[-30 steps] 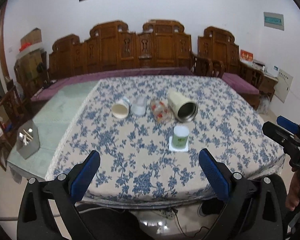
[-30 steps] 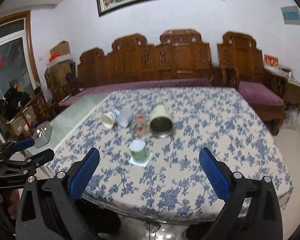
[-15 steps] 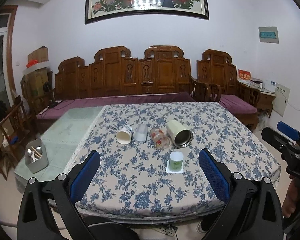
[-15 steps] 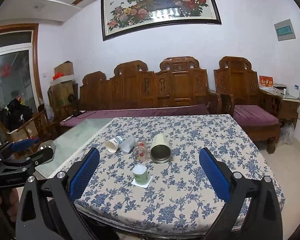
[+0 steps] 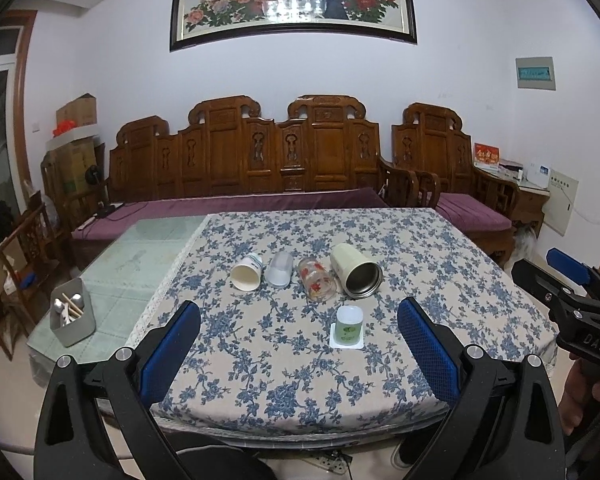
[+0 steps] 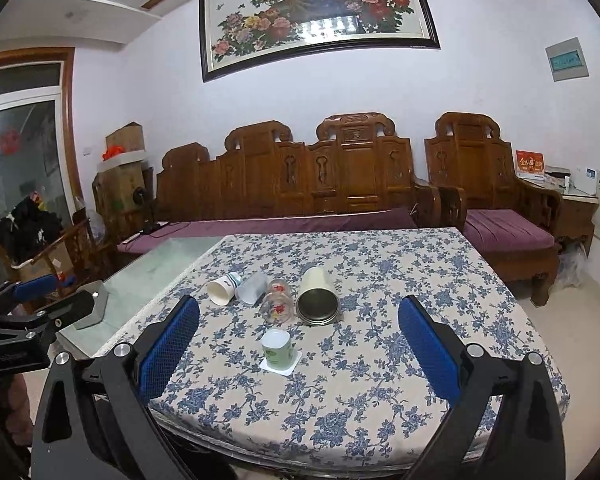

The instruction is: Flip cup upside down

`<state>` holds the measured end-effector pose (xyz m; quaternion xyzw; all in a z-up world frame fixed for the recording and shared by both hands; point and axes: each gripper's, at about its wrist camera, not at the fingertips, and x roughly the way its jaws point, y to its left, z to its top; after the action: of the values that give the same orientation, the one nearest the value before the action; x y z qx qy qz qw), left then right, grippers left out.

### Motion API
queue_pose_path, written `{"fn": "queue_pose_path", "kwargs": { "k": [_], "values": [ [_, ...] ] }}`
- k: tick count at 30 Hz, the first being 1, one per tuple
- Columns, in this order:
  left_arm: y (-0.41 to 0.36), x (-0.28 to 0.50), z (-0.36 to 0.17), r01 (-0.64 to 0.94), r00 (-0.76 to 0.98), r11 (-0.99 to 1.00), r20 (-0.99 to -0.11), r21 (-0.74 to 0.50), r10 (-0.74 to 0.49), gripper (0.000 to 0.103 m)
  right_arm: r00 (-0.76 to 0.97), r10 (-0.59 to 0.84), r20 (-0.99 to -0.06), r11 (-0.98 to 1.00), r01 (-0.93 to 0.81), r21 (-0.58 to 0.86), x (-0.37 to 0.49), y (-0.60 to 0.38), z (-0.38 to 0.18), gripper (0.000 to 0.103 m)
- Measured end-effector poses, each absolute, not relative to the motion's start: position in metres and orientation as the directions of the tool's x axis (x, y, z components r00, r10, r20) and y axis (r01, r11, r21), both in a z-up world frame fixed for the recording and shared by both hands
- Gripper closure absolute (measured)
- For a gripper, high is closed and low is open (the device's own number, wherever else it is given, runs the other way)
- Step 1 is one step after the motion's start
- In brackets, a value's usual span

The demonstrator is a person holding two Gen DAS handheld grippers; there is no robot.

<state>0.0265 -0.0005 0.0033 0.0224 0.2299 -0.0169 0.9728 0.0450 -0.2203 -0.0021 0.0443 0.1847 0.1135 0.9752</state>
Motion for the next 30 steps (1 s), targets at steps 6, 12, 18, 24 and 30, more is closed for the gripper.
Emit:
{"fn": "queue_pose_path", "kwargs": {
  "k": [6,12,18,24,30],
  "values": [
    [-0.0011,0.0257,0.0039,0.046,0.895,0.998,-0.445,0.031,-0.027,0.008,0.906,0.238,-0.349,0.97,-0.206,0.128,0.0449,-0.2204,-0.002,0.003],
    [-0.0006,0.0253,0.0031,0.046,0.896,0.999,-0.443,0.029,-0.029,0.008,0.906,0.239,-0.349,0.97,-0.206,0.129,0.0448,-0.2202,-0.002,0.003],
    [-0.0017,0.0254,0.0034,0.046,0.898,0.999,-0.44,0.029,-0.029,0.008,0.909,0.238,-0.343,0.97,-0.206,0.129,0.0442,-0.2204,-0.0007,0.003],
    [-0.0024,0.0243,0.0046,0.047,0.899,0.999,-0.436,0.025,-0.031,0.008,0.909,0.241,-0.339,0.97,-0.209,0.128,0.0415,-0.2183,0.0011,0.003],
    [-0.0027,0.0235,0.0052,0.047,0.901,0.999,-0.433,0.023,-0.033,0.008,0.91,0.24,-0.339,0.97,-0.208,0.128,0.0413,-0.2184,0.0006,0.003]
  ]
}}
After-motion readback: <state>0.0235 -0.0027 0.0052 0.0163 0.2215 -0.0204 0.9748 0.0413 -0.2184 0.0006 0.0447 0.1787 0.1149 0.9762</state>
